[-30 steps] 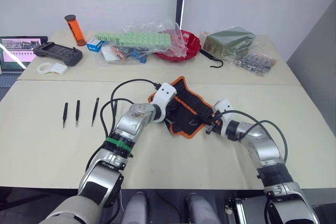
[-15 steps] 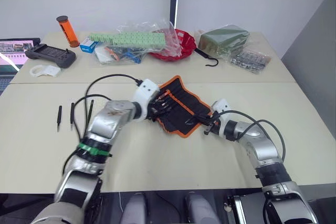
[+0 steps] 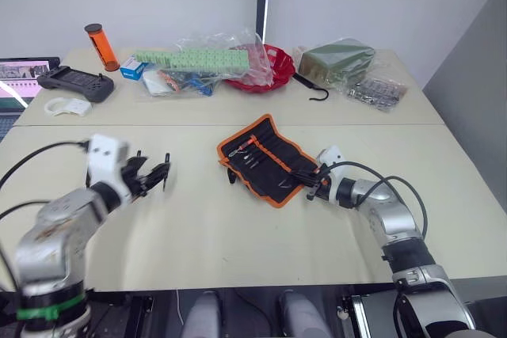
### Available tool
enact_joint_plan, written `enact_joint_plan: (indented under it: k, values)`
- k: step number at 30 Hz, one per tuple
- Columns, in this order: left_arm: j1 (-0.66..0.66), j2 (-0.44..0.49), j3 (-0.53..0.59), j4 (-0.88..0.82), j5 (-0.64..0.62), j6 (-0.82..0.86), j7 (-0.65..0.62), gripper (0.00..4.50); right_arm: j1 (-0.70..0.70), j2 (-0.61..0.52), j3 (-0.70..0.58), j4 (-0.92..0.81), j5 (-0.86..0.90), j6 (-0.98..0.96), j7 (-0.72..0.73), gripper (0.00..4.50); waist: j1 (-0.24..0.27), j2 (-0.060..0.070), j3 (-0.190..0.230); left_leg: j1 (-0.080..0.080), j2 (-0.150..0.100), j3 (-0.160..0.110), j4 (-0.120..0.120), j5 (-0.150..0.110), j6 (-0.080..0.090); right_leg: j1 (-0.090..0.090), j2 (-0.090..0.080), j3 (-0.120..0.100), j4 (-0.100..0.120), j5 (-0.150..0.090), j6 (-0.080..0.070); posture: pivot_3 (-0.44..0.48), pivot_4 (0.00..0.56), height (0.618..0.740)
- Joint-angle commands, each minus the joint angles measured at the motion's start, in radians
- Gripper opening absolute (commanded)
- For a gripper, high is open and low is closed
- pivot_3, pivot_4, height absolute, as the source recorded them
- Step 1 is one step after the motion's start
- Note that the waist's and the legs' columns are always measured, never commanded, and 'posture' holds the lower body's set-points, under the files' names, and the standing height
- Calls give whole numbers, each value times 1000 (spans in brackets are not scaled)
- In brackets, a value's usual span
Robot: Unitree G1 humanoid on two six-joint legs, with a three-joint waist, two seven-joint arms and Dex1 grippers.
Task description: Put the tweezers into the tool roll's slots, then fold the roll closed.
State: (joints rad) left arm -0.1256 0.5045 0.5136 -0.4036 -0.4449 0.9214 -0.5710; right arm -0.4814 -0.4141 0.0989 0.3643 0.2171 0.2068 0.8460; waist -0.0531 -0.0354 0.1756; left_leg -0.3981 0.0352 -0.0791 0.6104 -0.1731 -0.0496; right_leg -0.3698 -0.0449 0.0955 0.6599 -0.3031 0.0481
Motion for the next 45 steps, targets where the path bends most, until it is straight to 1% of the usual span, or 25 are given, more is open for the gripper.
enact_joint_plan:
  k: [1, 3, 6, 12, 14, 18, 21, 23, 24, 26, 30, 34, 37, 39, 43, 45]
  values:
    - [148, -11, 121, -49, -45, -98, -31, 3278, 3, 13, -1, 64, -21, 8, -14, 0, -1, -2, -1, 0, 0, 0, 0, 0, 0, 0, 0, 0, -1, 0, 0, 0, 150, 740]
    - [239, -30, 160, -41, -23, -171, -18, 3278, -6, 18, -1, 77, -23, 9, -12, 0, -1, -2, -1, 1, 0, 1, 0, 0, 0, 1, 0, 0, -2, 0, 0, 0, 150, 740]
    - [337, -63, 202, -24, -15, -265, -4, 3278, -18, 23, 0, 93, -25, 9, -10, 0, 4, -4, -2, 1, 1, 1, 0, 0, 0, 1, 0, 0, -3, 0, -1, 0, 150, 740]
    - [501, -144, 305, 23, -45, -406, 23, 3278, -20, 30, -2, 97, -25, 7, -11, 0, 7, -5, -3, 0, 1, 2, -1, 0, 0, 0, 0, 1, -5, -1, -3, 0, 150, 740]
    - [554, -175, 324, 38, -46, -450, 26, 3278, -17, 31, -3, 95, -24, 12, -11, 0, 6, -5, -3, 0, 1, 2, -1, 0, -1, 0, 0, 1, -5, -1, -3, 0, 150, 740]
    - [599, -200, 331, 55, -49, -501, 53, 3278, -10, 37, -4, 85, -20, 24, -13, 0, 10, -6, -3, 0, 2, 2, -1, 0, -1, 0, 0, 1, -6, -2, -4, 0, 150, 740]
    - [608, -199, 321, 57, -52, -515, 71, 3278, -9, 38, -2, 84, -23, 25, -11, 0, 10, -6, -4, 0, 2, 2, -1, 0, -1, 0, 0, 1, -6, -7, -9, 0, 150, 740]
    - [610, -196, 312, 55, -53, -520, 76, 3278, -10, 38, -2, 84, -23, 25, -10, 0, 8, -6, -4, 0, 2, 2, -1, -1, -1, -1, 0, 1, -6, -7, -9, 0, 150, 740]
    - [602, -195, 307, 53, -58, -516, 85, 3278, -10, 37, -1, 83, -24, 25, -9, 0, 7, -6, -4, 0, 2, 2, -2, -1, -1, -1, 0, 1, -6, -4, -6, 0, 150, 740]
    - [589, -186, 296, 53, -61, -511, 100, 3278, -9, 35, -2, 81, -24, 27, -8, 0, 7, -6, -4, 0, 2, 2, -2, -1, -1, -1, 0, 1, -5, -4, -5, 0, 150, 740]
    - [517, -142, 277, 89, -62, -491, 145, 3278, -3, 24, -5, 69, -25, 29, -4, 0, 10, -6, -4, 0, 2, 2, -2, -1, -1, -1, 0, 1, -5, -4, -5, 0, 150, 740]
    - [386, -65, 279, 156, -93, -424, 198, 3278, 1, 20, -14, 53, -23, 35, -15, 0, 11, -6, -4, 0, 1, 2, -2, -1, -1, -1, 0, 0, -5, -4, -5, 0, 150, 740]
    - [269, 1, 239, 223, -86, -369, 224, 3278, 14, 22, -15, 32, -21, 42, -24, 0, 12, -6, -4, 0, 1, 2, -3, -1, -1, -1, 0, 0, -5, -4, -4, 0, 150, 740]
    - [221, 22, 214, 249, -83, -349, 225, 3278, 24, 23, -15, 16, -20, 48, -28, 0, 12, -6, -4, -1, 1, 1, -3, -1, -1, -1, 0, 0, -5, -4, -4, 0, 150, 740]
    - [133, 45, 157, 304, -67, -327, 236, 2160, 37, 23, -16, -10, -20, 64, -39, 0, 11, -6, -4, -1, 1, 1, -3, -1, -1, -1, 0, 0, -5, -4, -4, 0, 150, 740]
    - [99, 50, 141, 323, -63, -317, 250, 2160, 41, 24, -17, -18, -20, 69, -43, 0, 11, -6, -3, -1, 1, 1, -4, -1, -1, -2, 0, 0, -5, -4, -4, 0, 150, 740]
